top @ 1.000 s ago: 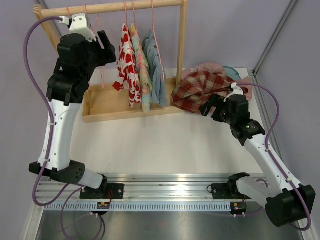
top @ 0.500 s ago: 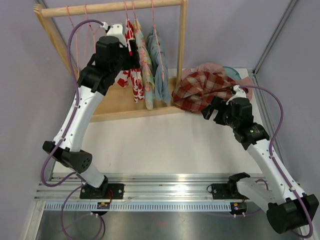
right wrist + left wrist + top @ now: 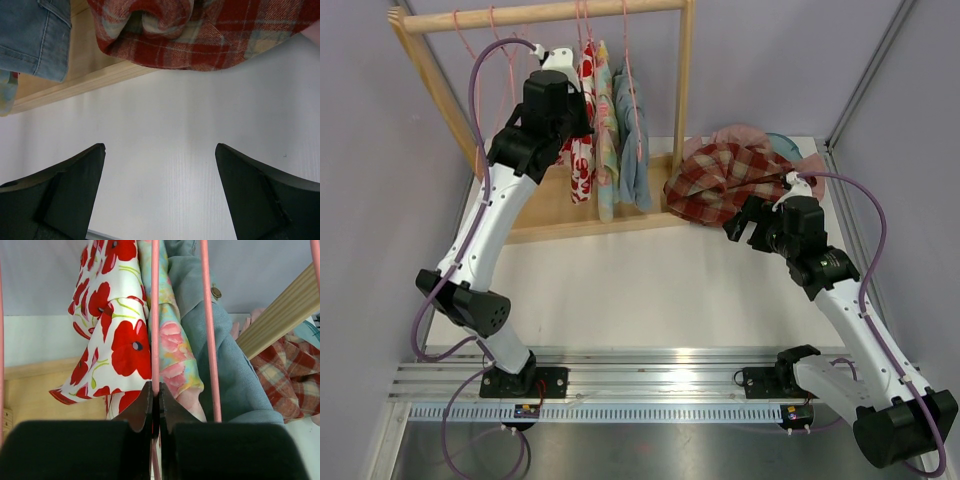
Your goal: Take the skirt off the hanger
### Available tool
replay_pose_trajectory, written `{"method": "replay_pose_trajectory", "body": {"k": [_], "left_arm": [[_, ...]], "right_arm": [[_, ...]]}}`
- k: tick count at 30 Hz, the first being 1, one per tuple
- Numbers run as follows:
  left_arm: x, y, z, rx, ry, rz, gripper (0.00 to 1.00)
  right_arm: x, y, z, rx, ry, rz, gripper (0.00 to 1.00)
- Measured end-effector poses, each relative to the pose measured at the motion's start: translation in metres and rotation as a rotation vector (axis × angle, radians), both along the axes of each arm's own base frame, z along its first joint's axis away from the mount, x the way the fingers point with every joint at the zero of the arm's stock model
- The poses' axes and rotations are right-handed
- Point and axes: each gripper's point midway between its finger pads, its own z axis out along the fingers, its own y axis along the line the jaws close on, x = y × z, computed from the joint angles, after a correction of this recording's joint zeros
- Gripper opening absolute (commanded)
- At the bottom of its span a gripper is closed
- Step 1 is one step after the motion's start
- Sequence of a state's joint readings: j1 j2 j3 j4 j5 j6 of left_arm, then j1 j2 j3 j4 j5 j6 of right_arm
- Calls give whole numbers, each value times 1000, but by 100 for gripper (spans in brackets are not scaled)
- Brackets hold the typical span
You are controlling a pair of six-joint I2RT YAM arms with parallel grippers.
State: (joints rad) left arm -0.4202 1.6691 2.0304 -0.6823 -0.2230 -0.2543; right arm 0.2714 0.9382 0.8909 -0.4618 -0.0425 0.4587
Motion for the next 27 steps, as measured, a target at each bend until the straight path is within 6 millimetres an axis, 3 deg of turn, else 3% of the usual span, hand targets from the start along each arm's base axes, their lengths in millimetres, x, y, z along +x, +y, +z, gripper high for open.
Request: {"method": "replay_pose_trajectory", "body": {"k": [4, 7, 12, 16, 18, 22, 24, 27], "left_arm": [[0, 0, 2, 27, -5, 1, 0], [-4, 2, 8, 57, -16, 16, 0], [-19, 17, 38, 84, -64, 55, 0], [-44, 38, 87, 64, -167, 94, 0], [-61, 48, 109, 43, -218, 111, 0], [-90, 65, 135, 10, -281, 130, 0], [-99, 68, 135, 7, -280, 129, 0], [-102, 68, 126, 5, -266, 126, 0]], "right_arm": [[0, 1, 2, 1, -5, 7, 99], [3, 6, 17, 9, -31, 40, 100], [14, 23, 78, 50, -150, 120, 99], [21, 42, 132, 95, -256, 192, 99], [18, 64, 154, 104, -295, 253, 99], [-8, 148, 198, 110, -359, 480, 99], [-23, 188, 213, 119, -385, 576, 99], [-42, 233, 223, 120, -404, 669, 100]]}}
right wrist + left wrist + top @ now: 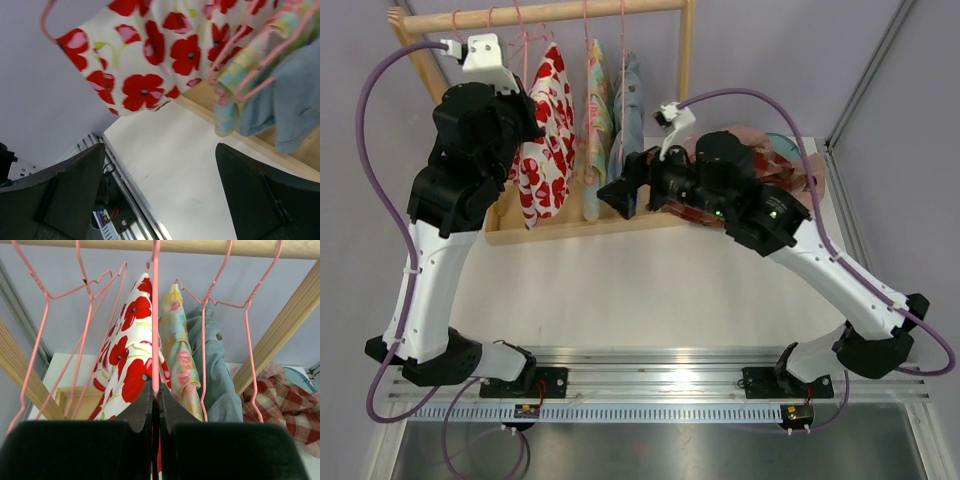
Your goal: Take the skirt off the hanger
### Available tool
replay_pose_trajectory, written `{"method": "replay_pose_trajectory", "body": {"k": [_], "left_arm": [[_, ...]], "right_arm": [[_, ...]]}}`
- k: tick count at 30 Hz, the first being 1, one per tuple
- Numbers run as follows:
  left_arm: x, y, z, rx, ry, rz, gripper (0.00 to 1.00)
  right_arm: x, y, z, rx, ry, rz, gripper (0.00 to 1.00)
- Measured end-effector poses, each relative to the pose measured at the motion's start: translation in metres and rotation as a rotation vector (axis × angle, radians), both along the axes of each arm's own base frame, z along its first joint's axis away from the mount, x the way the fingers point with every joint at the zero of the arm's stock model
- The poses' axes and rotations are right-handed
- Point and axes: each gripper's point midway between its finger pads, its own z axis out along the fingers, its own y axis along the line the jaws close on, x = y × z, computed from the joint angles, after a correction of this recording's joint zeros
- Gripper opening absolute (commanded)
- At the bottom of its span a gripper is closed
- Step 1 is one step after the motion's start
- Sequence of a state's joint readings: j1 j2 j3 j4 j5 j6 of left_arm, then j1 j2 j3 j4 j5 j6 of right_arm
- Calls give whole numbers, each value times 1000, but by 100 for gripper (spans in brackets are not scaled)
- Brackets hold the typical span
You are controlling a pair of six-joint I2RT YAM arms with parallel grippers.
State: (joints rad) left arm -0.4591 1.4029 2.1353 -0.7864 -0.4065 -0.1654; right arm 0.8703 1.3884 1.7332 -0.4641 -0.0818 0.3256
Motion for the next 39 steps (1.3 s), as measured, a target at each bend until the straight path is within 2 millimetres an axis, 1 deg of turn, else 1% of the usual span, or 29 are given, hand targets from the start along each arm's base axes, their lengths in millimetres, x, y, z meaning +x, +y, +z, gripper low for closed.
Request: {"method": "replay_pose_trajectory", "body": {"k": [3, 5, 7, 8, 10, 12, 14, 16, 19, 20, 21, 22, 23, 24, 26, 29, 31, 34, 37, 39], "left_arm": [[1, -5, -25, 3, 47, -7, 0], [2, -9, -44, 10, 89, -13, 0], [4, -12, -57, 15, 122, -17, 0], [4, -13, -61, 16, 132, -18, 0], [3, -15, -63, 10, 139, -23, 0], [1, -16, -60, -5, 131, -27, 0], [-4, -15, -54, -18, 115, -31, 0], [-11, -12, -47, -32, 95, -33, 0], [-19, -8, -38, -47, 70, -34, 0], [-22, -6, -35, -51, 63, -34, 0], [-24, -5, -33, -55, 57, -35, 0], [-25, -4, -31, -57, 52, -35, 0], [-26, -4, -30, -60, 49, -35, 0], [-27, -4, -30, -62, 48, -35, 0], [-27, -4, -30, -63, 47, -35, 0], [-27, -4, -32, -59, 54, -35, 0], [-27, -3, -34, -56, 59, -34, 0], [-27, -2, -35, -46, 64, -32, 0], [-30, -1, -35, -32, 71, -32, 0], [-33, 1, -33, -22, 71, -30, 0]], "right_arm": [[-13, 41, 2, -27, -17, 68, 99], [-17, 66, 2, -43, -29, 94, 99], [-22, 90, -3, -64, -38, 119, 100], [-23, 99, -8, -80, -38, 127, 99], [-25, 115, -18, -108, -43, 136, 100], [-23, 126, -30, -138, -44, 130, 99], [-19, 131, -45, -176, -36, 114, 100], [-14, 132, -55, -205, -32, 93, 98], [-7, 130, -63, -232, -39, 64, 69], [-6, 130, -64, -235, -41, 58, 56], [-5, 130, -65, -236, -44, 54, 40], [-4, 130, -65, -236, -46, 52, 29], [-4, 130, -67, -239, -46, 49, 21], [-3, 131, -69, -240, -45, 47, 0], [-2, 133, -73, -238, -40, 46, 0], [0, 135, -87, -246, -34, 36, 0], [0, 133, -104, -260, -20, 29, 0], [-5, 121, -144, -288, 20, 17, 0], [-16, 100, -206, -350, 100, 0, 0], [-25, 83, -254, -405, 168, -12, 0]]}}
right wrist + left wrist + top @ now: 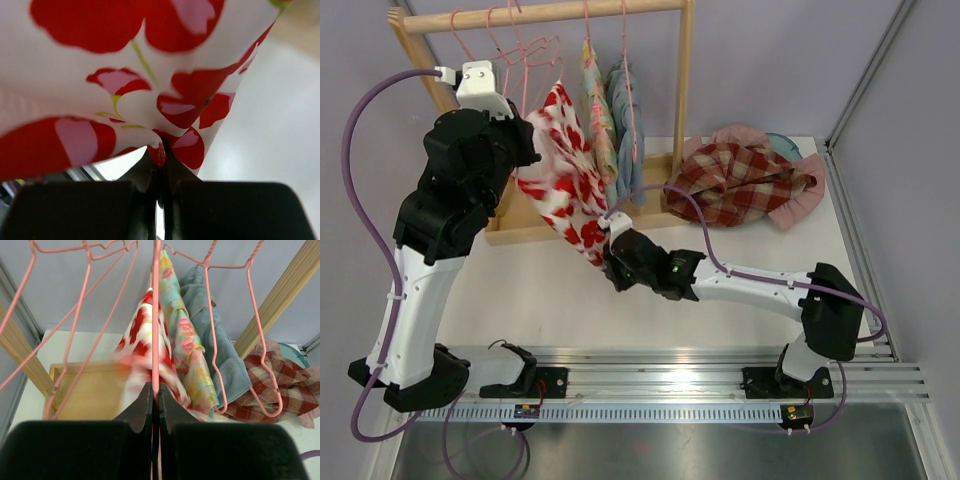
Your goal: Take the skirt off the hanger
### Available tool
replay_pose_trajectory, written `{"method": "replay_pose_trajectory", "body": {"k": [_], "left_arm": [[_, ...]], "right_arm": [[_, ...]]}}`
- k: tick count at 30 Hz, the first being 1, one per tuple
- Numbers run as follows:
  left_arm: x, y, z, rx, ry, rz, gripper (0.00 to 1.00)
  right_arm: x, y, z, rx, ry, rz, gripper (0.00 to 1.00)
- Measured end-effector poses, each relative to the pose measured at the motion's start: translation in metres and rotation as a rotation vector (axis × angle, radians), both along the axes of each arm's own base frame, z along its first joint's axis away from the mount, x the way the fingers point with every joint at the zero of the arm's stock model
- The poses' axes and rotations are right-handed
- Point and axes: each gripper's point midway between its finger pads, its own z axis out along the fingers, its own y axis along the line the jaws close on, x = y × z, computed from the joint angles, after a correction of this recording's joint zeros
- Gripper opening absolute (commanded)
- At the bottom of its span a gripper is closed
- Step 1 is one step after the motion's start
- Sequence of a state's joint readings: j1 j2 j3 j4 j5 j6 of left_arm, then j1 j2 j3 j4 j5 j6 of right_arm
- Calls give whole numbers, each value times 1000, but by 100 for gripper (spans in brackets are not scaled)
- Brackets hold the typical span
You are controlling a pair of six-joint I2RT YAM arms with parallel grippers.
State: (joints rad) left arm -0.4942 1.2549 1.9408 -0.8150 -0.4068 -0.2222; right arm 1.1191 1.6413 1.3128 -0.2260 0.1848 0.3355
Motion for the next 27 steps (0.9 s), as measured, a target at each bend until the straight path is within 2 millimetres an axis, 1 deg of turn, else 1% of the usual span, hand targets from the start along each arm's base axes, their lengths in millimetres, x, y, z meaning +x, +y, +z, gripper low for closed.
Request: {"method": "replay_pose_trajectory", "body": {"k": [1, 3, 4, 5, 6, 7, 8, 9, 11, 13, 16, 18, 19, 20, 21, 23, 24, 25, 27], "left_arm": [[-1, 2, 2, 4, -6, 3, 0], [-3, 5, 7, 5, -25, 14, 0], [-4, 7, 11, 2, -39, 20, 0], [-5, 9, 15, -2, -53, 26, 0], [-6, 10, 18, -7, -64, 29, 0], [-7, 11, 22, -13, -77, 33, 0], [-8, 12, 25, -15, -87, 34, 0], [-10, 14, 27, -16, -94, 36, 0], [-13, 16, 29, -21, -104, 38, 0], [-16, 18, 28, -23, -111, 40, 0], [-20, 20, 19, -17, -102, 42, 0], [-22, 21, 13, -11, -92, 41, 0], [-22, 22, 9, -7, -86, 41, 0], [-22, 22, 6, -4, -81, 41, 0], [-22, 22, 2, -1, -74, 41, 0], [-22, 21, -5, 6, -61, 40, 0], [-22, 21, -8, 8, -55, 40, 0], [-22, 21, -12, 10, -47, 40, 0], [-21, 20, -21, 12, -34, 40, 0]], "right_arm": [[-7, -12, -28, -41, 43, -13, 0], [-19, -34, -69, -113, 107, -34, 0], [-26, -47, -86, -152, 137, -47, 0], [-30, -58, -99, -185, 157, -61, 0], [-33, -68, -106, -211, 167, -73, 0], [-34, -77, -106, -227, 164, -92, 0], [-32, -87, -95, -233, 141, -119, 0], [-30, -89, -87, -224, 123, -132, 0], [-21, -100, -47, -178, 38, -169, 0], [-11, -110, 4, -113, -65, -202, 0], [9, -128, 106, 39, -246, -270, 0], [29, -154, 169, 121, -344, -346, 0], [40, -168, 192, 146, -378, -389, 0], [56, -187, 218, 168, -419, -450, 0], [70, -205, 240, 175, -455, -509, 0], [100, -238, 270, 145, -512, -619, 0], [109, -247, 285, 139, -536, -650, 0], [123, -254, 298, 126, -558, -683, 0], [149, -269, 319, 100, -589, -747, 0]]}}
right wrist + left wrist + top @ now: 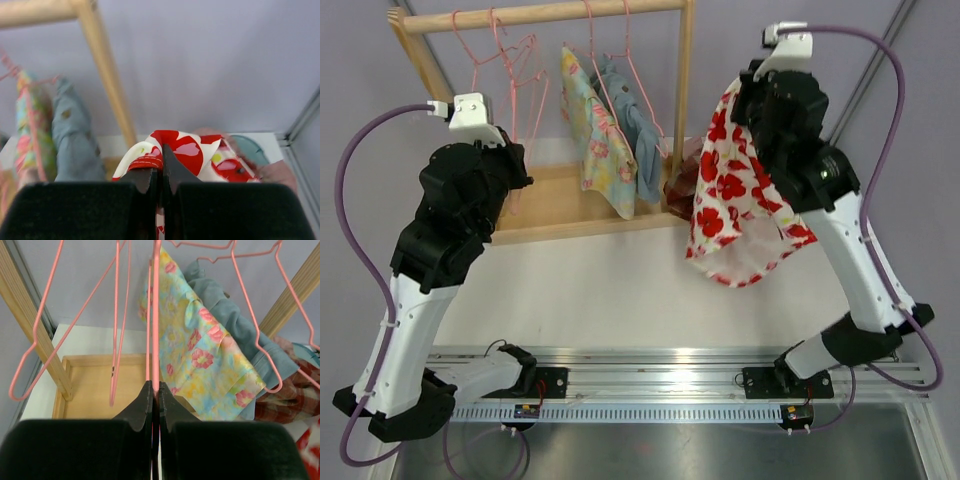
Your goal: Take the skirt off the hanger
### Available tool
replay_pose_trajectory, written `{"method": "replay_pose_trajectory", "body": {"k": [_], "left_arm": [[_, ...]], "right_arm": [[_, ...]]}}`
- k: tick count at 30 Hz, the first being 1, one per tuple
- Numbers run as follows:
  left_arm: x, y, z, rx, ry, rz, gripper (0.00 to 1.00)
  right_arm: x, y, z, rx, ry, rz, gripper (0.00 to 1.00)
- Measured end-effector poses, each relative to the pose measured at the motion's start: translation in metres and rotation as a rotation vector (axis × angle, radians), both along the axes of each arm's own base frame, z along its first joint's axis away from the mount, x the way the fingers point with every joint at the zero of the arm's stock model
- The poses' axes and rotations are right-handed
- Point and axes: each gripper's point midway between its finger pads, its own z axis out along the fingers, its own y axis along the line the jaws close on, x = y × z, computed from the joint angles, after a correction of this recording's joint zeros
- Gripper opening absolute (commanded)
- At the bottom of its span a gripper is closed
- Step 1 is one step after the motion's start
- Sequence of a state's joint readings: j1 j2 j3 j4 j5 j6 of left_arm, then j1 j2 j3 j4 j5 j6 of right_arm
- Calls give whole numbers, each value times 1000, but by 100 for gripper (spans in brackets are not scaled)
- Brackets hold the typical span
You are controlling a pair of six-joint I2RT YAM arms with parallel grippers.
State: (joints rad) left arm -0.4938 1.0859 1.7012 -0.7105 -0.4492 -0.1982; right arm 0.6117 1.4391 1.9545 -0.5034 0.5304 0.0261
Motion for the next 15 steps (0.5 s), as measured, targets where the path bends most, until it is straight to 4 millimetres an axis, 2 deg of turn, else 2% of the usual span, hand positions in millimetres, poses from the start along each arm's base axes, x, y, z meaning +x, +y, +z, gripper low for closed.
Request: {"method": "replay_pose_trajectory", "body": {"k": [5, 9, 12, 13, 15], "left_arm": [[-1, -1, -25, 0, 46, -2, 0], [0, -5, -30, -7, 60, -15, 0], [0, -7, -29, -13, 55, -23, 0], [1, -7, -29, -14, 55, -23, 0], [3, -9, -30, -12, 58, -26, 0]], "right_arm": [[65, -51, 43, 52, -64, -168, 0], [97, -89, 52, 81, -108, -275, 0], [120, -104, 38, 105, -106, -317, 0], [131, -109, 25, 113, -95, -332, 0], [154, -116, -15, 125, -41, -356, 0]]}}
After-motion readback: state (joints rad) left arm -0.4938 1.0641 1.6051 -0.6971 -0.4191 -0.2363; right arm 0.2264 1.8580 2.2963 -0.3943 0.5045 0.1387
